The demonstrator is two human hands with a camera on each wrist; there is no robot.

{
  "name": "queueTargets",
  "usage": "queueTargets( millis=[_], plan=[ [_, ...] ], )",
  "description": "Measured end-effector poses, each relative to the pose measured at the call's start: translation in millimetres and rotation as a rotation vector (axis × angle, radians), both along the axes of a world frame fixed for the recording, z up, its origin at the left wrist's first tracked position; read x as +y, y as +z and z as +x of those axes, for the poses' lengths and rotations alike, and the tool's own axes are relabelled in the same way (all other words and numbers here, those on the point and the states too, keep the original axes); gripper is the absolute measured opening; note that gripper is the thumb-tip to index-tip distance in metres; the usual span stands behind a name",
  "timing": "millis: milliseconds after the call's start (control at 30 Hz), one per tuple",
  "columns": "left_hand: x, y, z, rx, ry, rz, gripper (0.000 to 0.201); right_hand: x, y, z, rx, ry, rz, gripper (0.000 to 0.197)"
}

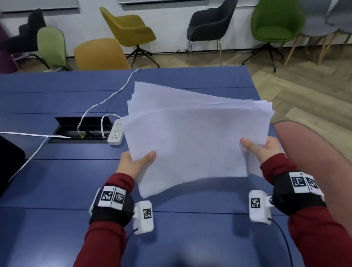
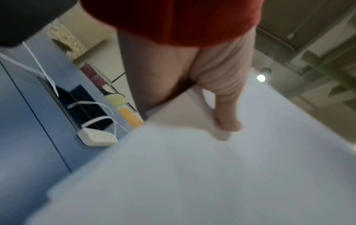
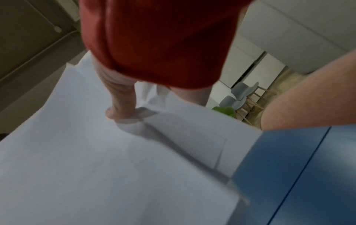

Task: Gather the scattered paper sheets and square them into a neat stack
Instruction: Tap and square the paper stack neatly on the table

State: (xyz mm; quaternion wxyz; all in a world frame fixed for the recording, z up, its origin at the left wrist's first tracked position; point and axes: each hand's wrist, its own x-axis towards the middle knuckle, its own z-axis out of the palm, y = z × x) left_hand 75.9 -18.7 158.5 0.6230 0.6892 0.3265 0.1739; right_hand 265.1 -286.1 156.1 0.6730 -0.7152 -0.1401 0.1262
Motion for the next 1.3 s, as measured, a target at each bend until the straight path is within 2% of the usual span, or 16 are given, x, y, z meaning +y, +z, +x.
queueTargets(
  millis=[100, 200, 300, 433, 467, 533, 600, 667, 700, 767, 833, 933, 1067, 1167, 1233, 1300],
  plan=[
    [-12.8, 2.4, 13.1, -0.018, 0.046, 0.049, 0.012, 10.8, -7.3, -4.1, -0.015, -0.089, 0.017, 0.004],
    [-25.4, -3.7, 19.8, -0.025, 0.083, 0.019, 0.017, 15.5, -16.4, -7.6, 0.038, -0.195, 0.088, 0.019],
    [-32.5, -5.9, 22.1, -0.048, 0.115, 0.016, 0.016, 18.0, -12.8, -8.8, 0.022, -0.212, 0.101, 0.023],
    [-29.6, 1.8, 23.3, -0.124, 0.144, 0.065, 0.004, 16.3, 13.4, -1.9, -0.05, -0.178, 0.08, 0.006],
    [-26.8, 1.1, 22.3, -0.127, 0.152, 0.069, 0.005, 13.1, 14.4, 0.7, -0.07, -0.174, 0.076, 0.013],
    [-21.3, -6.5, 20.1, -0.059, 0.131, 0.074, 0.014, 5.5, 4.2, 2.0, -0.06, -0.187, 0.017, 0.021],
    [-18.1, -24.7, 18.1, 0.074, 0.026, 0.07, 0.023, -2.1, -20.0, -6.1, 0.03, -0.223, -0.153, 0.016],
    [-20.2, -41.8, 18.6, 0.224, -0.113, 0.088, 0.017, -7.2, -45.2, -19.2, 0.12, -0.236, -0.245, 0.015],
    [-23.3, -48.1, 20.6, 0.268, -0.132, 0.099, 0.015, -7.9, -52.2, -25.1, 0.144, -0.246, -0.253, 0.024],
    [-28.0, -54.2, 26.8, 0.256, -0.055, 0.071, 0.024, -6.1, -60.2, -27.5, 0.209, -0.288, -0.215, 0.035],
    [-32.0, -50.4, 32.0, 0.181, 0.066, 0.021, 0.028, -3.1, -62.8, -24.2, 0.245, -0.277, -0.157, 0.035],
    [-35.7, -42.8, 36.8, 0.047, 0.158, -0.072, 0.006, -3.2, -68.2, -16.4, 0.212, -0.227, -0.143, 0.021],
    [-40.9, -43.7, 40.1, -0.023, 0.327, -0.134, 0.035, -1.8, -67.3, -14.7, 0.215, -0.266, -0.156, 0.028],
    [-48.4, -43.8, 45.1, -0.029, 0.395, -0.182, 0.04, 4.8, -61.2, -15.5, 0.207, -0.324, -0.064, 0.031],
    [-52.8, -43.9, 48.2, -0.019, 0.448, -0.239, 0.059, 10.1, -55.5, -15.3, 0.207, -0.377, 0.015, 0.036],
    [-55.8, -41.3, 48.9, -0.029, 0.507, -0.283, 0.053, 14.4, -55.5, -12.5, 0.235, -0.417, 0.066, 0.04]
  ],
)
